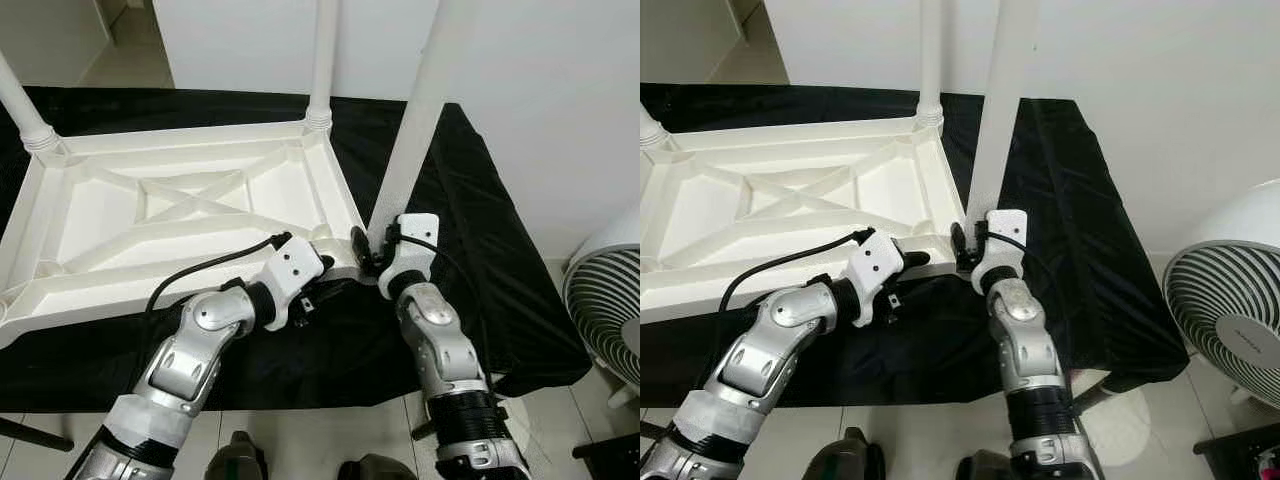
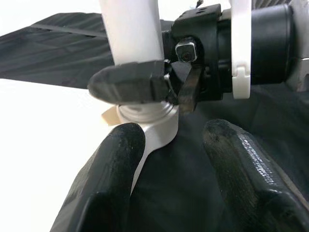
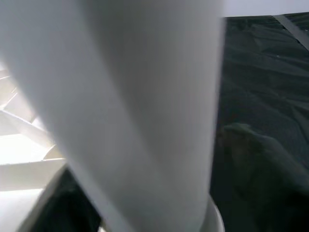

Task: Building children table

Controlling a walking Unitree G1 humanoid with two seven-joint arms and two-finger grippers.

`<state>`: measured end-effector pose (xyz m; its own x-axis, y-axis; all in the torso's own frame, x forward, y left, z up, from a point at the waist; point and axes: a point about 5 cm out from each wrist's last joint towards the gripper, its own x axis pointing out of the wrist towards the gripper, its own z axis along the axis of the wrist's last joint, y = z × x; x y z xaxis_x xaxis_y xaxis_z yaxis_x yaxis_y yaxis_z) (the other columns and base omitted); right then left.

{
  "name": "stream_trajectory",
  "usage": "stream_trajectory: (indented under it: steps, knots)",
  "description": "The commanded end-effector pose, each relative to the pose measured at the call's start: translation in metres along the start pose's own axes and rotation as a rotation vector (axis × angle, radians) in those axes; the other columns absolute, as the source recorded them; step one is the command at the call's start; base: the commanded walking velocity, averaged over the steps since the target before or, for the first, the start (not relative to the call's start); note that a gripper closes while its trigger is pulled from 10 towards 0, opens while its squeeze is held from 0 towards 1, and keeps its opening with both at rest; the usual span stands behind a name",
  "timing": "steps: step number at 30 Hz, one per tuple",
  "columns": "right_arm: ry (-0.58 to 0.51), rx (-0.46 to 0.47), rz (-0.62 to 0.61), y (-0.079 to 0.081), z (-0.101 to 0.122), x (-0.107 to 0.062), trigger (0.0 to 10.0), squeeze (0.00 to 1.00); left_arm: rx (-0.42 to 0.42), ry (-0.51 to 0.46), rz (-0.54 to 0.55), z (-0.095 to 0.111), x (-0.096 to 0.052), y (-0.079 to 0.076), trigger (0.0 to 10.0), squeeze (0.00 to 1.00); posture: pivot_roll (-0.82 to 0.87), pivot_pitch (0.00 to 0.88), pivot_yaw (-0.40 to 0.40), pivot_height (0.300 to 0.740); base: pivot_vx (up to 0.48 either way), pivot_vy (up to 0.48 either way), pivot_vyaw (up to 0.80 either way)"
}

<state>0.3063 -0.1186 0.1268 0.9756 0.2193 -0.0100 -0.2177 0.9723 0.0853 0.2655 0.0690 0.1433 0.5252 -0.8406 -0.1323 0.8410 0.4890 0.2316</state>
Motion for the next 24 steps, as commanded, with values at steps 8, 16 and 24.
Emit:
stream_trajectory:
  steps: [8,16,24]
  knots:
    - [0.005,-0.166,0.319,-0.02,0.014,-0.001,10.0,0.0,0.02,-0.003,0.087,0.001,0.0,0.007,10.0,0.0,-0.01,0.0,-0.014,0.74,0.0,0.0,0.0]
    - [0.024,-0.278,0.517,-0.023,0.019,0.011,10.0,0.0,0.026,-0.005,0.082,0.002,0.001,0.008,10.0,0.0,-0.01,0.0,-0.01,0.74,0.0,0.0,0.0]
    - [0.037,-0.255,0.662,-0.017,0.016,0.019,10.0,0.0,0.029,-0.011,0.077,0.004,0.002,0.007,10.0,0.0,0.0,0.0,-0.009,0.74,0.0,0.0,0.0]
